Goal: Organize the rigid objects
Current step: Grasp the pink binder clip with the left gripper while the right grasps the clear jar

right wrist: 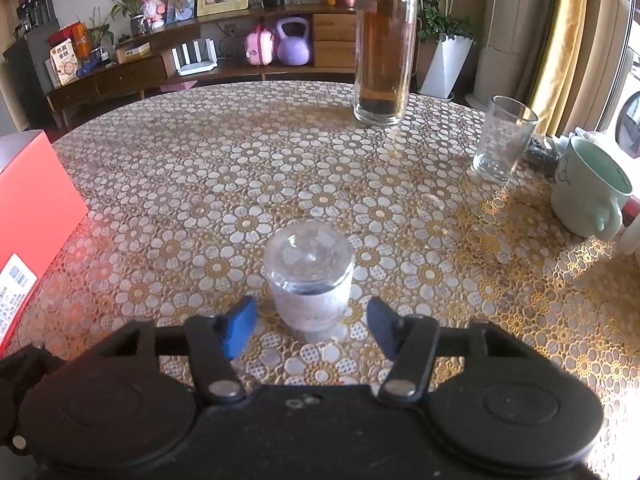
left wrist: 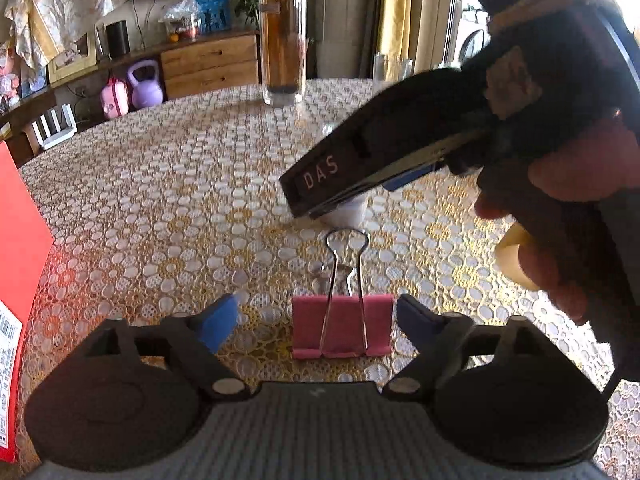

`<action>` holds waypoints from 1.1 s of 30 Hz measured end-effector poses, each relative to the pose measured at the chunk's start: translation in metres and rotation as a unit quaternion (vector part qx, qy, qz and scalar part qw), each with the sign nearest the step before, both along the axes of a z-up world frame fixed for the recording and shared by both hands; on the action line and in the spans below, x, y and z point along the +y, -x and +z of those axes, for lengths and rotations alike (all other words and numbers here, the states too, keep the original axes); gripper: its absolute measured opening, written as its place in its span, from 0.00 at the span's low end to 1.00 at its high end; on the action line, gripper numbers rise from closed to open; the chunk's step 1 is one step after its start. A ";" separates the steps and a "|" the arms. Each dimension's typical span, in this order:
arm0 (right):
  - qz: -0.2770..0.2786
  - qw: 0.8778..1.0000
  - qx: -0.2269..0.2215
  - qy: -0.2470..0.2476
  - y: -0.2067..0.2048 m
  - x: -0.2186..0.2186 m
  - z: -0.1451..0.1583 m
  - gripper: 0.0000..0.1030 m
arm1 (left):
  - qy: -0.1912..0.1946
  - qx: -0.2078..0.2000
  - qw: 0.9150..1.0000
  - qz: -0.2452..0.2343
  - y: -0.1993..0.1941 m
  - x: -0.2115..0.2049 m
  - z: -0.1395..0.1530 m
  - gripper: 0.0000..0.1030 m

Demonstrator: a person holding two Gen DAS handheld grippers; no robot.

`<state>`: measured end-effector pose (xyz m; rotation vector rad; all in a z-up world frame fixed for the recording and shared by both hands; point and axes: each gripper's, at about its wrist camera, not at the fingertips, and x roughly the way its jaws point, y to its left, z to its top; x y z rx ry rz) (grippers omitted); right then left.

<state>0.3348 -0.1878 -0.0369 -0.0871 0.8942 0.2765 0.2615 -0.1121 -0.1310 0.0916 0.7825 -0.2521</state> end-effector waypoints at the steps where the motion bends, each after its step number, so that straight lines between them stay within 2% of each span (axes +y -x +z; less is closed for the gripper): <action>1: 0.000 1.000 0.001 0.001 -0.001 0.000 -0.001 0.50 | -0.002 0.001 1.000 0.001 0.000 -0.001 -0.001 0.74; 3: -0.006 1.000 -0.002 0.005 0.000 0.000 0.000 0.46 | -0.002 0.000 1.000 -0.001 0.001 0.000 0.001 0.67; 6: -0.009 1.000 -0.005 0.008 0.000 -0.001 0.001 0.37 | -0.001 0.000 1.000 -0.007 0.002 -0.001 0.004 0.49; 9: -0.014 1.000 -0.011 0.017 0.002 0.000 0.003 0.37 | -0.007 0.004 1.000 -0.006 0.000 0.000 0.006 0.48; 18: -0.018 1.000 -0.016 0.002 0.016 -0.002 0.016 0.37 | 0.012 0.024 0.999 0.025 0.001 0.022 0.013 0.48; 33: 0.005 0.999 -0.024 -0.028 0.088 0.004 0.064 0.37 | 0.038 0.011 0.998 0.038 0.040 0.063 0.066 0.48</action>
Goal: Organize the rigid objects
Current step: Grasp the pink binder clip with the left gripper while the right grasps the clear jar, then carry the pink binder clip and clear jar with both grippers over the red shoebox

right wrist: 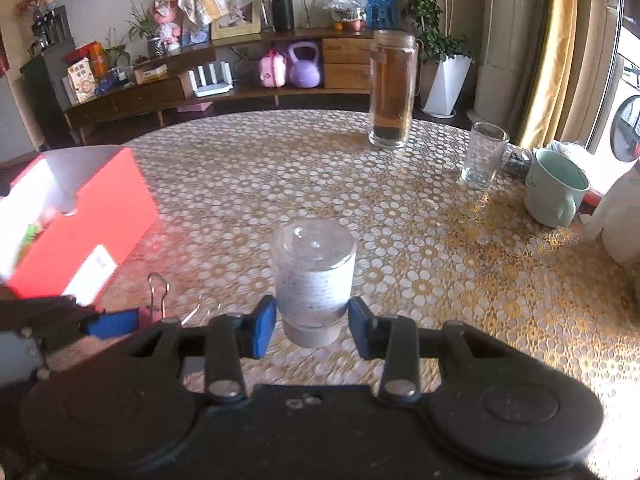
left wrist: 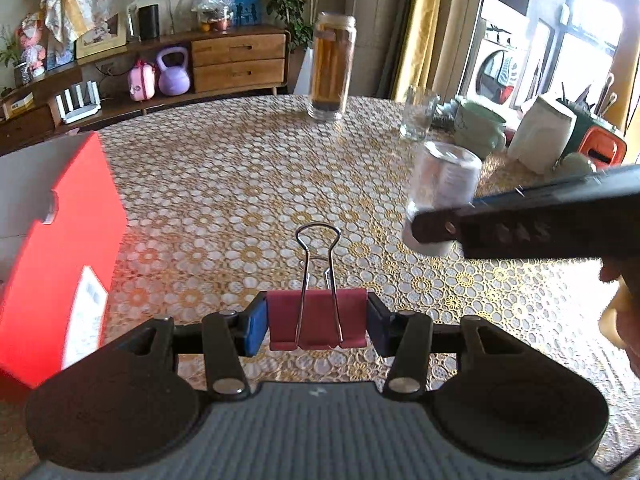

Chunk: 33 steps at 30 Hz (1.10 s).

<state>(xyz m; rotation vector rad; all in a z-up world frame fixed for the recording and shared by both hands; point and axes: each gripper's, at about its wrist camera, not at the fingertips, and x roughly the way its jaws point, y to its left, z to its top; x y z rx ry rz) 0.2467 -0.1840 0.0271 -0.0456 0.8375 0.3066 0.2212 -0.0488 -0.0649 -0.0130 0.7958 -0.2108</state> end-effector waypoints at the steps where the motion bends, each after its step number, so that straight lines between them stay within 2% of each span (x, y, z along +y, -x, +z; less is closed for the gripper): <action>1: 0.002 1.000 0.001 -0.004 0.006 0.001 0.004 0.37 | 0.003 -0.001 1.000 0.001 0.004 0.004 0.004 0.48; 12: 0.033 0.999 -0.010 -0.023 0.058 0.031 0.050 0.37 | 0.019 -0.005 1.000 0.017 0.037 0.052 0.057 0.48; 21: 0.071 0.996 -0.018 -0.047 0.084 0.083 0.070 0.37 | 0.019 -0.019 0.999 0.028 0.056 0.101 0.088 0.48; 33: 0.121 0.990 -0.024 -0.060 0.080 0.168 0.079 0.37 | 0.000 -0.047 0.996 0.075 0.061 0.178 0.115 0.48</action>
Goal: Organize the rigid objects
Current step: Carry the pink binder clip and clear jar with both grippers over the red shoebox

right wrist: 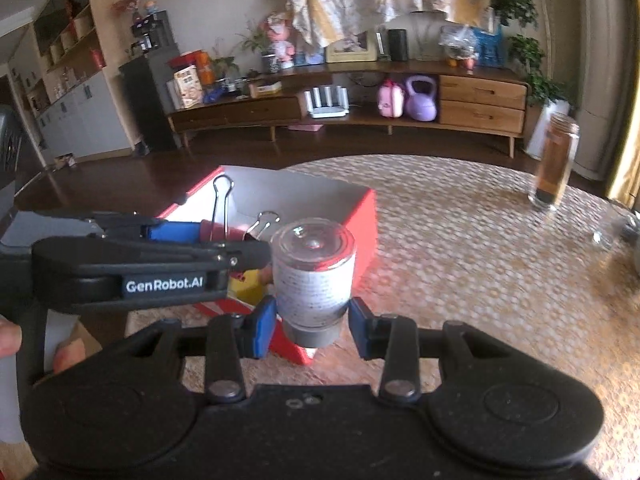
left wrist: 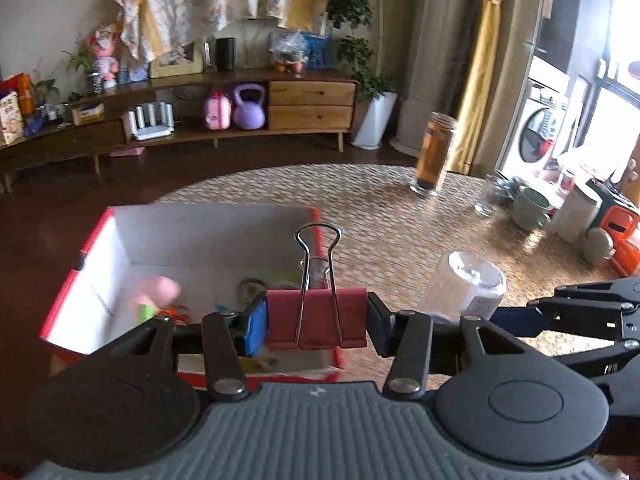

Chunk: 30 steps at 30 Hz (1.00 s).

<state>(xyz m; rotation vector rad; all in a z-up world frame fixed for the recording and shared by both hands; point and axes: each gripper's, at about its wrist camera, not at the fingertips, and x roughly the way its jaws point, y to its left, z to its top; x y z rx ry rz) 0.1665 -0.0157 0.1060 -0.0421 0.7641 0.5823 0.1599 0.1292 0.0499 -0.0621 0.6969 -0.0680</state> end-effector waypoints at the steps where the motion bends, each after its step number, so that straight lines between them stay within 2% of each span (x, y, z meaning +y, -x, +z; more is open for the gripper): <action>1: 0.002 1.000 0.000 0.001 -0.003 0.006 0.001 0.37 | -0.004 -0.003 1.000 0.004 -0.001 0.006 0.002 0.48; 10: 0.025 1.000 0.007 0.016 -0.022 0.051 -0.008 0.37 | -0.048 -0.006 0.998 0.042 -0.016 0.059 -0.001 0.48; 17: 0.024 0.999 0.012 0.040 -0.046 0.073 -0.026 0.37 | -0.072 0.032 0.994 0.071 -0.042 0.092 -0.029 0.48; 23: 0.027 0.997 0.016 0.067 -0.065 0.086 -0.049 0.37 | -0.099 0.048 0.991 0.076 -0.065 0.107 -0.055 0.48; 30: 0.026 0.996 0.034 0.081 -0.087 0.099 -0.071 0.37 | -0.096 0.074 0.991 0.058 -0.093 0.111 -0.077 0.48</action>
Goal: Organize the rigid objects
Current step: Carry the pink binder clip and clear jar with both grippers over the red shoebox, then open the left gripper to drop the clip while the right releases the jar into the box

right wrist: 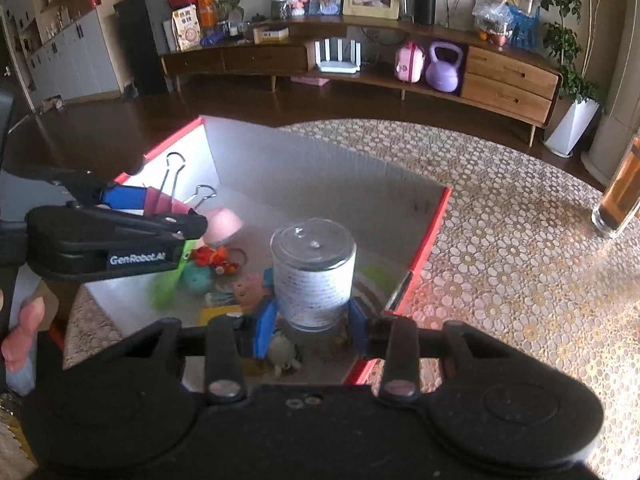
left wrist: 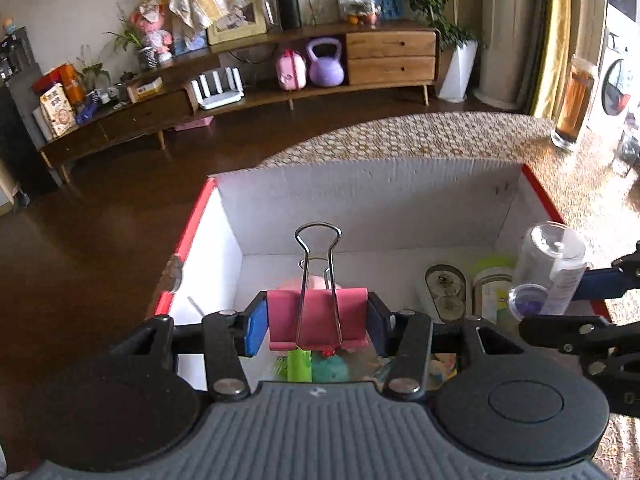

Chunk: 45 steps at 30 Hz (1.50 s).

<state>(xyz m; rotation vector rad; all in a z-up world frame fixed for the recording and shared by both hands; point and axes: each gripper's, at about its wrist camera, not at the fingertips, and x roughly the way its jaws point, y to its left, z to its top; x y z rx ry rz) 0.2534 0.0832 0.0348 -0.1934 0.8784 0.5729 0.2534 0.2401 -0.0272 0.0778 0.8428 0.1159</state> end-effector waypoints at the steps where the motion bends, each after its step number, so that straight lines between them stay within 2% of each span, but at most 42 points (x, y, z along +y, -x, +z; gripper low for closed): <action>1: 0.004 1.000 0.000 0.001 -0.001 0.002 -0.002 0.37 | 0.001 0.004 1.000 -0.002 -0.004 0.001 -0.004 0.48; 12: 0.034 0.999 0.008 0.026 -0.008 0.028 -0.014 0.37 | 0.003 0.065 0.998 -0.025 -0.032 -0.004 -0.029 0.48; 22: 0.034 0.999 0.013 0.020 -0.010 0.032 -0.014 0.40 | 0.007 0.107 0.994 -0.033 -0.040 -0.007 -0.038 0.48; 27: 0.031 0.999 0.015 0.015 -0.008 0.029 -0.011 0.42 | 0.027 0.102 0.994 -0.023 -0.036 -0.001 -0.034 0.50; 30: 0.027 0.999 0.016 0.011 -0.006 0.027 -0.008 0.45 | 0.033 0.089 0.995 -0.017 -0.029 0.001 -0.030 0.64; 45: 0.025 1.000 -0.003 -0.011 0.020 0.018 0.020 0.52 | 0.026 0.041 0.999 -0.017 0.010 -0.006 0.011 0.65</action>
